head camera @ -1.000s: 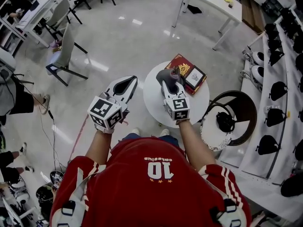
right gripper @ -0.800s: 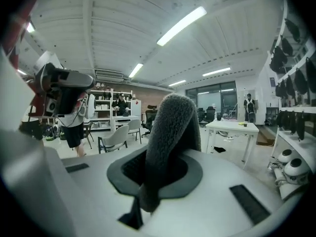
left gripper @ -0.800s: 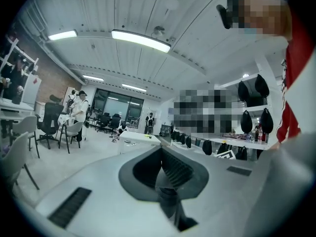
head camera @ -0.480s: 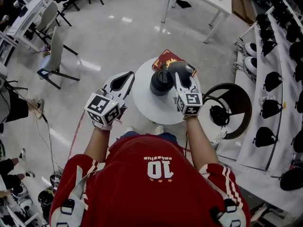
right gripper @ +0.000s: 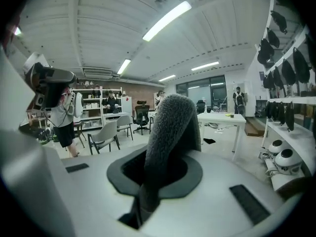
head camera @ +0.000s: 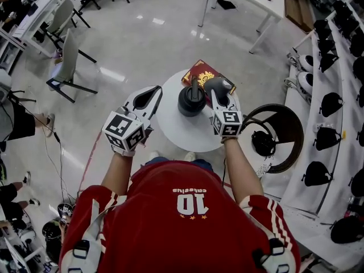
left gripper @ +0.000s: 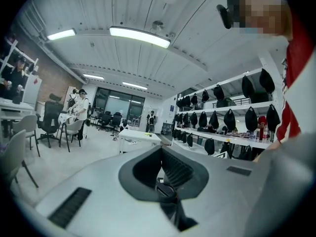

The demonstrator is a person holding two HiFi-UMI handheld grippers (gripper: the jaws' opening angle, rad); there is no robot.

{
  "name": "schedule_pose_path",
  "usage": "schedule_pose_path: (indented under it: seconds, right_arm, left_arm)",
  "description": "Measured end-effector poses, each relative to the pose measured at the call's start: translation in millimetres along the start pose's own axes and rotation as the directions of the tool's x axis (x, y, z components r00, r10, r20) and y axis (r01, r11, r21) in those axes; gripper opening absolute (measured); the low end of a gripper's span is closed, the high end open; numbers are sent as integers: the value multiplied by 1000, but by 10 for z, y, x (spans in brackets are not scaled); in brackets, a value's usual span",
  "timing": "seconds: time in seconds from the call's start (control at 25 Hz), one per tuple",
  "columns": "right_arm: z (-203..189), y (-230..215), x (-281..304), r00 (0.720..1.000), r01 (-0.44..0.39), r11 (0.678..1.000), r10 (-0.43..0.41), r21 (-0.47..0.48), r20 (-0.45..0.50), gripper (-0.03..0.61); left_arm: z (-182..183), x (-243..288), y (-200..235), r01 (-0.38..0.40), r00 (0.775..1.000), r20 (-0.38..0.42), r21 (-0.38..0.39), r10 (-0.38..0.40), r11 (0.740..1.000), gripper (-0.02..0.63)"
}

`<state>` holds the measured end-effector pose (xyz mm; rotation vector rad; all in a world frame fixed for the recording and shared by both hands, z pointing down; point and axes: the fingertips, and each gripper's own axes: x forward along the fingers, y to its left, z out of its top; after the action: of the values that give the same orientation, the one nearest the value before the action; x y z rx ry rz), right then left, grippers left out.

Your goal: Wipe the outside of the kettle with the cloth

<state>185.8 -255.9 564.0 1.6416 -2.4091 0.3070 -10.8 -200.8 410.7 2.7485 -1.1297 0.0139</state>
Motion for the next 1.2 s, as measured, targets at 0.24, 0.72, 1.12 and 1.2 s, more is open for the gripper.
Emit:
schedule_pose_path:
  seconds: [0.24,0.72,1.12,1.2]
  right_arm:
    - [-142,50,275,997,-68,998,68,8,-37,49]
    - [-275,94,258,988,-136,991,137,9,-66,49]
    - [-400,147,-14,995,-68,997,70,29,-77,49]
    - [-430,178,-63,995,-52,998,55,36,-81,49]
  left_arm:
    - [-7,9,67,-37,999,-9,2,37,999,9]
    - [-17,104,99,-39,999,-21,-3,39,999,9]
    - [-28,100,6,51,998,-26,1,-51,999,9]
    - [-25,90,-2,71,997,-29,-1,-71,998,9]
